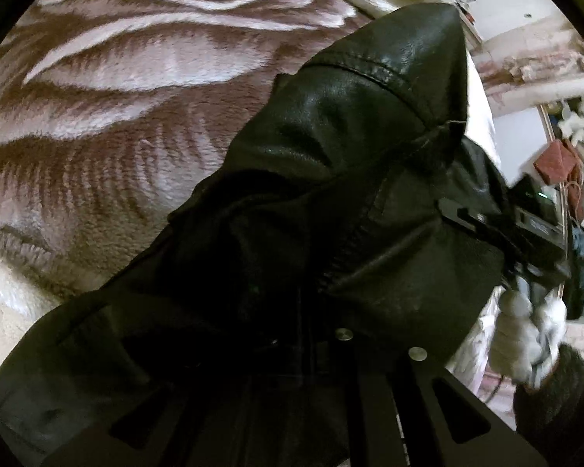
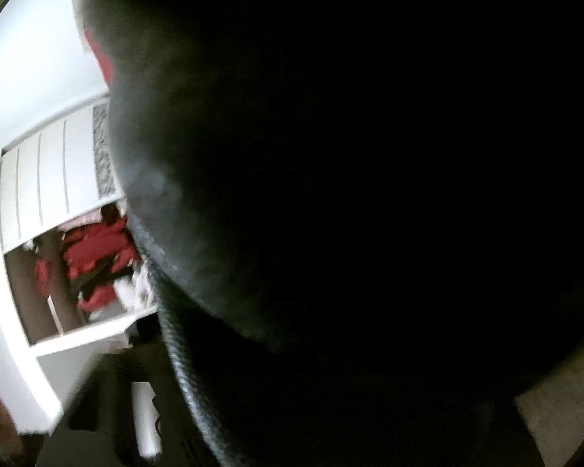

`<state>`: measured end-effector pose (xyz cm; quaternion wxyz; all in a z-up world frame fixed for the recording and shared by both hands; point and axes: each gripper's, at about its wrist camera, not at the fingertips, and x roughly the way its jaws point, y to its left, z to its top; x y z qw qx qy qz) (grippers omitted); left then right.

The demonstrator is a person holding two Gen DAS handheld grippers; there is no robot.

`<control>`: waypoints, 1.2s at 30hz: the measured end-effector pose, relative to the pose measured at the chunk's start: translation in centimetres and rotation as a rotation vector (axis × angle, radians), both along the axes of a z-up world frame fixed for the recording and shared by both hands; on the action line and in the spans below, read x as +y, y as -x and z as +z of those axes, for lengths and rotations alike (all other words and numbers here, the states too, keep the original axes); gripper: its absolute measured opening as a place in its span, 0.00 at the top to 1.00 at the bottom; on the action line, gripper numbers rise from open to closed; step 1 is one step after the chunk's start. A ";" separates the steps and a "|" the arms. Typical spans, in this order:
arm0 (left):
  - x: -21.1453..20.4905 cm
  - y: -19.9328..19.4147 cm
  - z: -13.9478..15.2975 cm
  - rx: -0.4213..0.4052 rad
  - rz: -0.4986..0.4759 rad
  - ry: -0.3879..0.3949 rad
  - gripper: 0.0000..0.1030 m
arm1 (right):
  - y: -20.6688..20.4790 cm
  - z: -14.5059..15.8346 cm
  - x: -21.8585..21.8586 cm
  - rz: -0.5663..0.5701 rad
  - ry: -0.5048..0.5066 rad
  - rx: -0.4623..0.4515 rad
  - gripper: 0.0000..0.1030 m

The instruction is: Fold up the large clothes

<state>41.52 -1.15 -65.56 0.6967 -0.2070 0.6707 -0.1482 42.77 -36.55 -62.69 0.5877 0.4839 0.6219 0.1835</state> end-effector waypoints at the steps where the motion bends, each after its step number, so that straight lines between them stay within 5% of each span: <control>1: 0.1 0.0 -0.2 0.006 0.005 0.006 0.95 | 0.0 0.9 0.4 -0.010 0.029 -0.021 0.78; 8: 0.1 0.0 -0.6 -0.001 0.031 0.040 0.95 | 0.3 9.4 4.9 0.113 0.193 -0.243 0.84; 14: 2.8 2.3 1.5 0.022 0.181 0.061 0.95 | 0.9 14.4 10.4 0.309 0.375 -0.433 0.85; 22: 13.6 16.3 9.4 -0.034 0.441 -0.306 0.93 | 6.3 19.6 21.6 0.710 0.691 -0.803 0.85; 23: 14.8 18.6 9.7 -0.016 0.486 -0.338 0.88 | 7.4 19.8 23.2 0.766 0.723 -0.848 0.85; 24: 15.9 20.3 9.9 0.003 0.523 -0.353 0.67 | 8.9 19.7 25.4 0.841 0.768 -0.908 0.86; 25: 17.5 22.8 10.1 0.028 0.573 -0.366 0.33 | 10.6 19.4 27.6 0.920 0.805 -0.960 0.86; 27: 20.0 26.4 10.5 0.042 0.672 -0.394 0.13 | 13.6 18.4 30.9 1.034 0.844 -1.026 0.86; 30: 22.0 31.4 11.0 0.073 0.782 -0.426 0.13 | 20.5 14.6 35.5 1.266 0.904 -1.133 0.85; 33: 23.3 34.2 12.1 0.076 0.847 -0.460 0.13 | 26.8 8.6 38.5 1.508 0.957 -1.142 0.82; 36: 24.0 33.8 12.5 0.043 0.873 -0.455 0.13 | 30.2 5.4 39.4 1.669 1.024 -1.126 0.49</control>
